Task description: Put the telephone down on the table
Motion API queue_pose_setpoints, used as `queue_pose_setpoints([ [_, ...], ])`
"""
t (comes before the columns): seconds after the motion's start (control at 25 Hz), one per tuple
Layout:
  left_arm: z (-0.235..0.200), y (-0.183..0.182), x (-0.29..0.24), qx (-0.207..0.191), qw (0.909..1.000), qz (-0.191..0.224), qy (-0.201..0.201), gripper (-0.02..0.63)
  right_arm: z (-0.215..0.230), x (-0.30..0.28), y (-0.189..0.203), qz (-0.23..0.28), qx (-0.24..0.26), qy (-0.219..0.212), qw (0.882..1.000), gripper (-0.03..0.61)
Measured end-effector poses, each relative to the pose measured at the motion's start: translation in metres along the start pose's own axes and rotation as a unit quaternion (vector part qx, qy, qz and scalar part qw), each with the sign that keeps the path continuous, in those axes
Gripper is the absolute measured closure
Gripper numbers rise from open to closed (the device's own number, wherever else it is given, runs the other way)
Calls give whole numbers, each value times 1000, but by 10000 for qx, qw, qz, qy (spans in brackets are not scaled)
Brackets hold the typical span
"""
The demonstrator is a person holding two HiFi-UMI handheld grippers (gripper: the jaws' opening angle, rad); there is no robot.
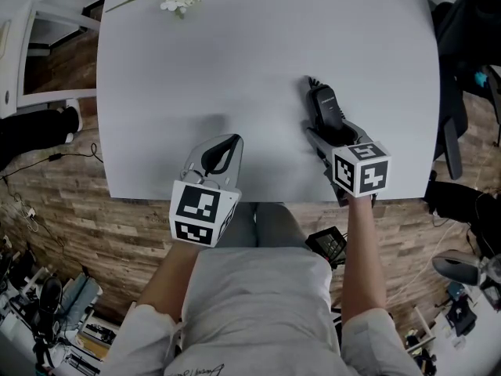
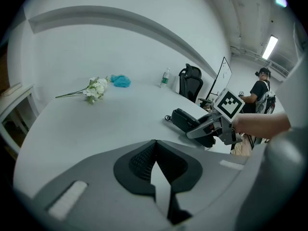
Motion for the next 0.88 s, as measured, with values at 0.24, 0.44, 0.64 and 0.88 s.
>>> queue_pose_setpoints([
  [0.24, 1, 2, -1, 27, 10000, -11, -4, 597, 0, -5, 2, -43, 36, 0, 10000, 301],
  [0.44, -1, 2, -1, 45, 10000, -13, -11, 597, -1, -7, 3, -17, 72, 34, 10000, 301],
  [0.64, -3, 3, -1, 47, 10000, -29, -16, 597, -3, -10, 4, -76, 158, 58, 9998, 301],
  [0.88, -4, 2, -4, 52, 10000, -34, 7, 597, -5, -12, 3, -126, 263, 157, 9995, 299],
])
Point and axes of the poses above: the fingertips, and each gripper's own axes: x backward along the fingers, z to its right, y out of its underside, the point moved 6 cm from there along x, backward along the fingers, and after that the axes turned 12 degrees about -x, right-handed, at the moved point
